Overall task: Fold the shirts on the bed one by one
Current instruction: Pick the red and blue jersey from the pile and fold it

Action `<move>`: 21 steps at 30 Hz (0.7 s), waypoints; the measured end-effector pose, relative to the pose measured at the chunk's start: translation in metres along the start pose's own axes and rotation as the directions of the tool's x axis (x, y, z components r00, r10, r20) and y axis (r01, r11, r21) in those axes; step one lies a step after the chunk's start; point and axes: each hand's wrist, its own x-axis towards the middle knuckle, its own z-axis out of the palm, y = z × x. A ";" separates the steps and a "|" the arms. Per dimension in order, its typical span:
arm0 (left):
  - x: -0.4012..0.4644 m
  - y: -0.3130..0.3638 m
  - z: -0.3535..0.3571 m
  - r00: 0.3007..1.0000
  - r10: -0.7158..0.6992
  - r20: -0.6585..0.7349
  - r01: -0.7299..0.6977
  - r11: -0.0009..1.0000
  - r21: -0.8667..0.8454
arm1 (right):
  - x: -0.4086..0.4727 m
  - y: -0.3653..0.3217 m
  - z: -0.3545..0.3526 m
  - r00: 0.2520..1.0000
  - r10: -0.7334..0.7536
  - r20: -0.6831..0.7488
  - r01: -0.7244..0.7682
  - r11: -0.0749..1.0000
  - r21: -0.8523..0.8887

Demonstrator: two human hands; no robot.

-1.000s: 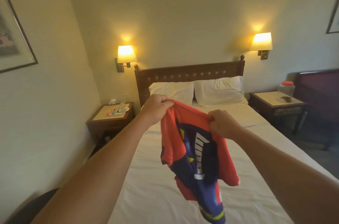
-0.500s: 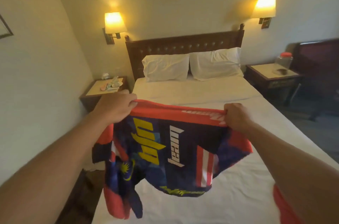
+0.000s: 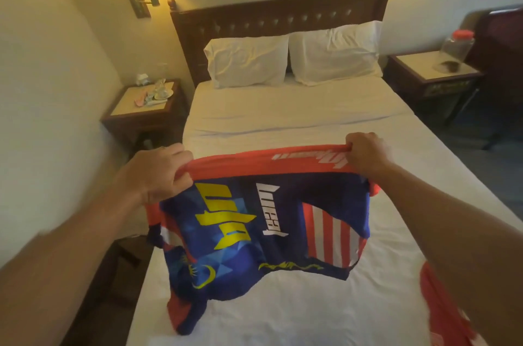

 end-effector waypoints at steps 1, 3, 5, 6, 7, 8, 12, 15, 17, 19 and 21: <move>0.011 -0.007 0.003 1.000 0.017 -0.001 -0.017 1.000 0.012 | 0.012 0.001 -0.001 1.000 0.007 -0.022 -0.007 1.000 0.009; 0.037 -0.022 0.010 1.000 0.008 -0.012 -0.007 0.997 0.074 | 0.038 0.001 -0.006 0.998 0.016 -0.054 -0.014 1.000 0.019; 0.064 -0.036 0.010 0.996 -0.094 -0.013 0.095 0.992 0.082 | 0.063 -0.001 -0.015 0.996 0.021 -0.090 -0.019 1.000 0.014; 0.077 -0.042 0.008 0.987 -0.161 -0.023 0.162 0.985 0.052 | 0.074 -0.003 -0.021 0.993 0.024 -0.116 -0.023 1.000 0.010; 0.087 -0.047 0.005 0.974 -0.224 -0.040 0.225 0.974 0.007 | 0.083 -0.004 -0.027 0.990 0.022 -0.142 -0.022 1.000 0.002; 0.099 -0.053 0.001 0.958 -0.276 -0.074 0.274 0.961 -0.035 | 0.093 -0.006 -0.035 0.986 0.019 -0.167 -0.020 1.000 -0.005; 0.137 -0.066 -0.021 0.844 -0.463 -0.269 0.429 0.886 -0.177 | 0.119 -0.012 -0.064 0.968 0.044 -0.248 -0.029 0.997 0.065; 0.146 -0.072 -0.042 0.727 -0.586 -0.356 0.498 0.808 -0.314 | 0.127 -0.014 -0.074 0.945 0.090 -0.316 -0.041 0.987 0.157; 0.138 -0.074 -0.051 0.680 -0.634 -0.368 0.470 0.762 -0.445 | 0.122 -0.014 -0.076 0.933 0.067 -0.354 -0.017 0.990 0.142; 0.120 -0.070 -0.053 0.681 -0.616 -0.396 0.411 0.769 -0.490 | 0.106 -0.012 -0.074 0.935 0.060 -0.348 0.006 0.983 0.185; 0.094 -0.062 -0.043 0.723 -0.557 -0.408 0.353 0.806 -0.474 | 0.089 -0.007 -0.060 0.936 0.053 -0.347 0.008 0.985 0.172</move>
